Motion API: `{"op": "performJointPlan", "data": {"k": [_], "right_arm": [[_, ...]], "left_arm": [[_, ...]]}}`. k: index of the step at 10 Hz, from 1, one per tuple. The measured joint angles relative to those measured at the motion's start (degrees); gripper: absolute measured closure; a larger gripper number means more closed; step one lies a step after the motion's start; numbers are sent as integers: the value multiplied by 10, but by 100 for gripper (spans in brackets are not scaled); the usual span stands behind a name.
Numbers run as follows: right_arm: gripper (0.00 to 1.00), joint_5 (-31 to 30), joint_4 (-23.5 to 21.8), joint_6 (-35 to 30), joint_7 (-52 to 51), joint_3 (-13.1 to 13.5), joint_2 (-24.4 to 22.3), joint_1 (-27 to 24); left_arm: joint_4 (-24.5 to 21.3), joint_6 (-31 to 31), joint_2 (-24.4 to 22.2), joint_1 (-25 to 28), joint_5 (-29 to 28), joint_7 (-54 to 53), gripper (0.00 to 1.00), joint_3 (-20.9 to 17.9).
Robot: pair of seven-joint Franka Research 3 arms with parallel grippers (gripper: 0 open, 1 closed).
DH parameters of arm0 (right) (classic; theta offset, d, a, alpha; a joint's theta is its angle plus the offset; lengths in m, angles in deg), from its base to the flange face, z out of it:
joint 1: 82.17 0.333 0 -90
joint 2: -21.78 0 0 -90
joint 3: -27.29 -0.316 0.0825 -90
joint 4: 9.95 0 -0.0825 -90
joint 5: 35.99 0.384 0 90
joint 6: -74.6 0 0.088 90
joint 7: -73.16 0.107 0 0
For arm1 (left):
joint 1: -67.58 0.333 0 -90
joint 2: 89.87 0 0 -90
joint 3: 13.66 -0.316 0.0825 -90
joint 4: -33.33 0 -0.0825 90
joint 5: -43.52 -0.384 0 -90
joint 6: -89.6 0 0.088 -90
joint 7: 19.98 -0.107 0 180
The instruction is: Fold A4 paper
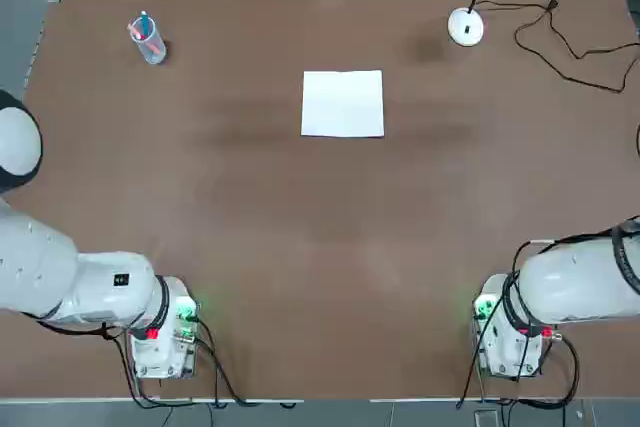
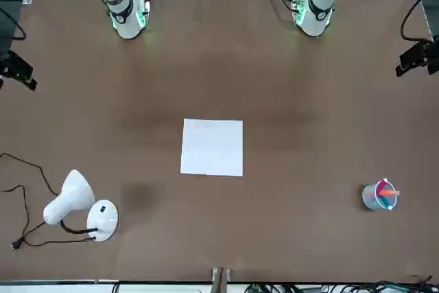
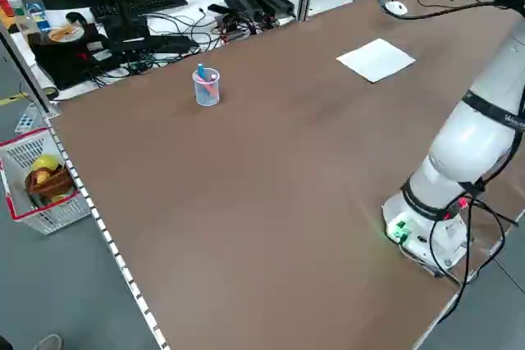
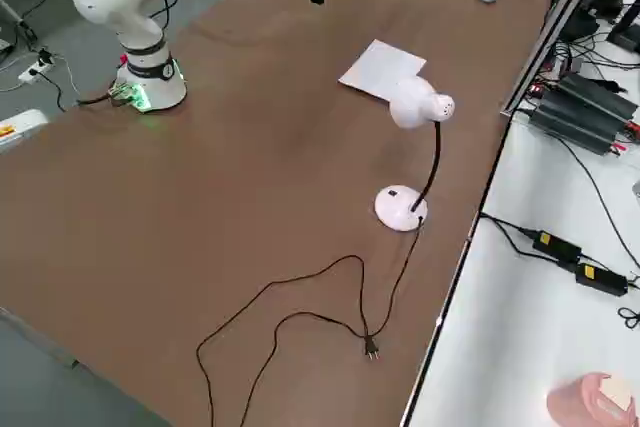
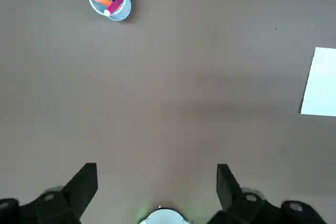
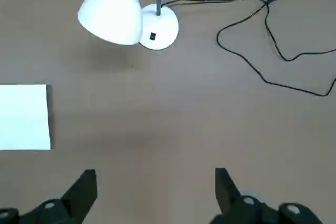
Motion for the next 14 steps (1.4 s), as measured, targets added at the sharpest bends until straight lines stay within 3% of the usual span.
{"op": "performJointPlan", "data": {"k": [5,7,9,12,14], "right_arm": [[0,0,0,-1,0,4,0,-7],[0,0,0,-1,0,2,0,-6],[0,3,-1,-3,0,-2,0,4],[0,23,-13,-5,10,-6,2,61],[1,43,-28,11,28,-6,5,86]], "left_arm": [[3,7,0,-2,8,7,0,12],[2,25,4,-4,19,64,1,49],[1,50,24,-9,29,138,9,101],[-9,115,84,-11,37,221,58,164],[-14,179,131,-32,37,273,85,183]]}}
